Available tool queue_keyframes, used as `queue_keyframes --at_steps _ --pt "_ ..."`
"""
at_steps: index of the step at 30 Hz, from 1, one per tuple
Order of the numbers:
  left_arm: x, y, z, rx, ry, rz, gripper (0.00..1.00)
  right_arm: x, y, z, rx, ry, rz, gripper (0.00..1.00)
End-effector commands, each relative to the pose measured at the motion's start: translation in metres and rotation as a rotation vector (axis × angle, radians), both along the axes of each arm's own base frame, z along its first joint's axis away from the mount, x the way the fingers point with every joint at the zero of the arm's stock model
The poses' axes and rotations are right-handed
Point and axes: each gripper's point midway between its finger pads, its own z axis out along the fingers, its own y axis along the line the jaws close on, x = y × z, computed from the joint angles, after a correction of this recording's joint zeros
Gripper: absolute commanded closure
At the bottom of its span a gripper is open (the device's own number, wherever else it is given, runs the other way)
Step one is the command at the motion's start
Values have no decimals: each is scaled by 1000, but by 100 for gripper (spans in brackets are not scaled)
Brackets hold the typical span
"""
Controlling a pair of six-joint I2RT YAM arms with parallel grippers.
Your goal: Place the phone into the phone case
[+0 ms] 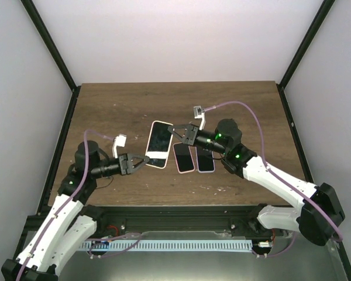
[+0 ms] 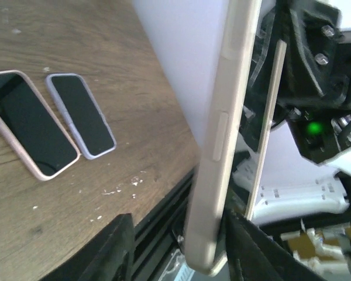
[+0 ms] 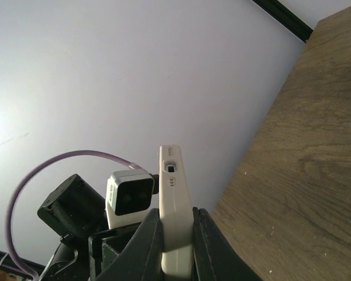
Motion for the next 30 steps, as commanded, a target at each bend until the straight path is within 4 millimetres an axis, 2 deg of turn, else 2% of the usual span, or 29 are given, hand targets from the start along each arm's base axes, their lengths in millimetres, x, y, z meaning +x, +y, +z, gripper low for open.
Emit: queue_keyframes --at_steps 1,3,8,14,21,24,27,30 --pt "9 13 -4 86 -8 103 49 0 -2 29 47 -85 -3 99" --pt "13 21 0 119 -31 156 40 1 -1 18 23 -69 3 99" --pt "17 37 7 189 -84 246 1 4 1 -11 -38 -46 2 99" --pt "18 49 9 264 -128 298 0 15 16 -62 -172 -23 41 99" --pt "14 55 9 269 -162 322 0 30 46 -146 -306 91 150 99" --pt "12 56 9 270 -174 326 0 33 61 -174 -332 124 226 99" --pt "12 57 7 274 -180 327 0 36 74 -192 -335 150 289 99" --pt "12 58 7 278 -184 329 0 44 80 -202 -346 146 290 99"
